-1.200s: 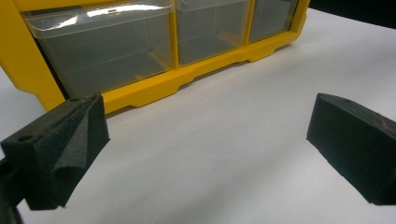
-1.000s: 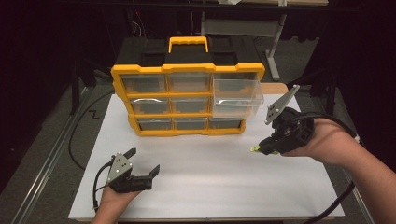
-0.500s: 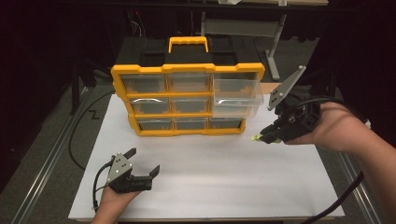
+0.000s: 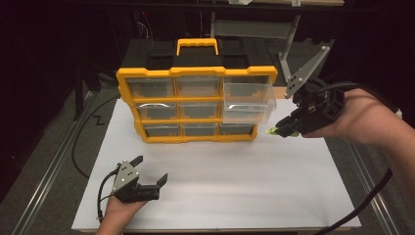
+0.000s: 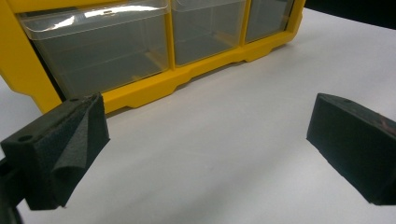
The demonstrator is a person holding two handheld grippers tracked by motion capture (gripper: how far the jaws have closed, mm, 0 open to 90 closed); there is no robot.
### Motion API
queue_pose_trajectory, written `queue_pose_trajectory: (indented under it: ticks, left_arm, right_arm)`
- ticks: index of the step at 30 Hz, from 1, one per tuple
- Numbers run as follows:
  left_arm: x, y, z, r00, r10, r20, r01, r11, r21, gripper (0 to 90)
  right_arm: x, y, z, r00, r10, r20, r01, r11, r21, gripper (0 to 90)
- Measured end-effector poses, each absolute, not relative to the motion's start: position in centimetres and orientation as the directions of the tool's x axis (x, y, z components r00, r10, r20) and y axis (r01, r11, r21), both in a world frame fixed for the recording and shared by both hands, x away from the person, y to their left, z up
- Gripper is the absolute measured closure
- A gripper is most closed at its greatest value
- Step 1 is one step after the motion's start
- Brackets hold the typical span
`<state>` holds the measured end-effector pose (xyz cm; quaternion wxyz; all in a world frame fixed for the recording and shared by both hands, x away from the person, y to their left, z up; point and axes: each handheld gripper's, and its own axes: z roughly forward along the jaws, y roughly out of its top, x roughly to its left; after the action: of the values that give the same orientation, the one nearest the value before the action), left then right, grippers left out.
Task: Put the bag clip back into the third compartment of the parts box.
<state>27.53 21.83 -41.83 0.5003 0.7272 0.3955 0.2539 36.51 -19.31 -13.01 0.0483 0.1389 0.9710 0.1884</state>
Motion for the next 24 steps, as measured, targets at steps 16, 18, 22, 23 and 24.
queue_pose_trajectory:
  ticks: [16,18,22,23,24]
  left_arm:
    - [27.5,21.8,-41.8,0.558,0.830,-0.026,0.324,-0.189,0.927,0.4]
    - [27.6,21.8,-41.8,0.557,0.830,-0.026,0.323,-0.187,0.928,0.4]
    - [27.5,22.0,-41.8,0.560,0.828,-0.026,0.324,-0.190,0.927,0.4]
    - [27.5,22.0,-41.8,0.558,0.829,-0.028,0.323,-0.186,0.928,0.4]
    - [27.5,22.0,-41.8,0.557,0.830,-0.030,0.323,-0.184,0.928,0.4]
  right_arm:
    - [37.9,-16.7,-9.7,-0.961,0.271,-0.061,0.229,0.896,0.380,79.0]
    - [38.3,-16.2,-9.5,-0.961,0.270,-0.063,0.226,0.896,0.382,79.0]
    - [39.3,-15.1,-9.2,-0.960,0.270,-0.072,0.221,0.892,0.396,79.0]
    - [39.5,-14.9,-9.1,-0.961,0.268,-0.072,0.219,0.892,0.396,78.9]
    - [39.7,-14.6,-9.1,-0.961,0.267,-0.073,0.218,0.893,0.393,79.0]
